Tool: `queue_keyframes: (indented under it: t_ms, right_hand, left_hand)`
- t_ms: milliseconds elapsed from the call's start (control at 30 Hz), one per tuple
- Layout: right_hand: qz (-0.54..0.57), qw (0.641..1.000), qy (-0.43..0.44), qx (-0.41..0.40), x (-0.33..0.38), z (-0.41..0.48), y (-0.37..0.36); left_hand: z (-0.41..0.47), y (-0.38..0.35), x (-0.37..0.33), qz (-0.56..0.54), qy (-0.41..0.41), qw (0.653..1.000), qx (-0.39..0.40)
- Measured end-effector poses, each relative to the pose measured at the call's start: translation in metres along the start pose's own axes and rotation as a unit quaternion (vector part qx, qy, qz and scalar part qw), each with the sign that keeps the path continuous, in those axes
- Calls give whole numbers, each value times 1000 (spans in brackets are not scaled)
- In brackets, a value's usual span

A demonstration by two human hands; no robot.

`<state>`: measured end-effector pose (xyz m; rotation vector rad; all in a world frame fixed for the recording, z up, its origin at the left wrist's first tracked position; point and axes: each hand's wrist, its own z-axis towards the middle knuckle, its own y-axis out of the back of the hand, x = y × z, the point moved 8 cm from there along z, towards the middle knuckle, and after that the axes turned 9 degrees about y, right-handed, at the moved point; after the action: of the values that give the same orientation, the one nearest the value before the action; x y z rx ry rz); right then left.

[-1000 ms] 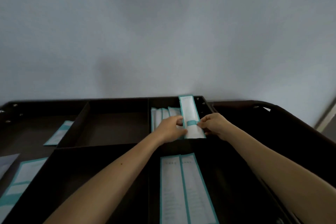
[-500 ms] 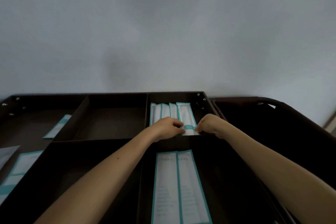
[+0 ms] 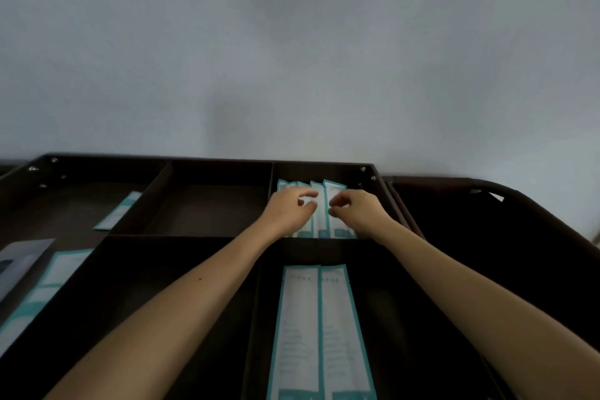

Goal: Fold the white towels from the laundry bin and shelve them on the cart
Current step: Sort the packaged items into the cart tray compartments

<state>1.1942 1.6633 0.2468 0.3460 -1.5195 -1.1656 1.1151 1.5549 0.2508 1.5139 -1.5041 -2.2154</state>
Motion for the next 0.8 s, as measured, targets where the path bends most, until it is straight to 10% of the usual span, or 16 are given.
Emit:
queue_keyframes:
  t_ms: [533,800]
  right_hand:
    - [76,926,333,157,292,-12,-166]
    - [-24,906,332,261,355,-22,-251]
  left_hand:
    - [-148,216,192,47,216,950,-219]
    - [-196,261,286,91,308,935,-154]
